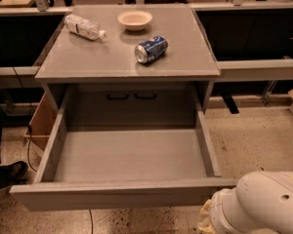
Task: Close top drawer
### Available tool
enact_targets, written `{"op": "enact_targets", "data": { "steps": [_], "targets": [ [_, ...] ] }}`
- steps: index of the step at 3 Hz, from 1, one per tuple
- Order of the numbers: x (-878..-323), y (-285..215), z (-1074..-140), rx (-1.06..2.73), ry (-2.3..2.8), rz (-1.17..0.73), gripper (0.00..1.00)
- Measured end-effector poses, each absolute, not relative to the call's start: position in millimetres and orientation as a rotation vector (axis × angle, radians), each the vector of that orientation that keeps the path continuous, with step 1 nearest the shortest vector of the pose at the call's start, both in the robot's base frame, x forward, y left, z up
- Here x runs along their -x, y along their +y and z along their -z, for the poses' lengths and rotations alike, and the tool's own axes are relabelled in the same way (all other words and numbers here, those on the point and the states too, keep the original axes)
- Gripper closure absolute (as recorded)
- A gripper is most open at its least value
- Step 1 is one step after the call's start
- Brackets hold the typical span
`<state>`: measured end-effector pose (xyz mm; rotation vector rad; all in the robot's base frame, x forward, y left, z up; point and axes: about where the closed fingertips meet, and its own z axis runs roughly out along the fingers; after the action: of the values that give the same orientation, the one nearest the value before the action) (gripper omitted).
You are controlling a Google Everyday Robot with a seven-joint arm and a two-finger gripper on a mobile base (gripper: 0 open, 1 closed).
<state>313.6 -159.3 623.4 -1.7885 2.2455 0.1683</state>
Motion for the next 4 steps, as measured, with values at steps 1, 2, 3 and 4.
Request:
{"op": "enact_targets", "data": {
  "steps": [1, 2, 3, 4],
  "targets": [
    [-350, -149, -626, 1.758, 2.162, -0.096, 1.00],
    [-350, -149, -626, 1.758, 2.162, -0.095, 1.00],
    [-358, -150, -628, 1.737, 2.155, -0.072, 1.00],
    [-367, -149, -630, 1.721, 2.143, -0.055, 1.00]
  ]
}}
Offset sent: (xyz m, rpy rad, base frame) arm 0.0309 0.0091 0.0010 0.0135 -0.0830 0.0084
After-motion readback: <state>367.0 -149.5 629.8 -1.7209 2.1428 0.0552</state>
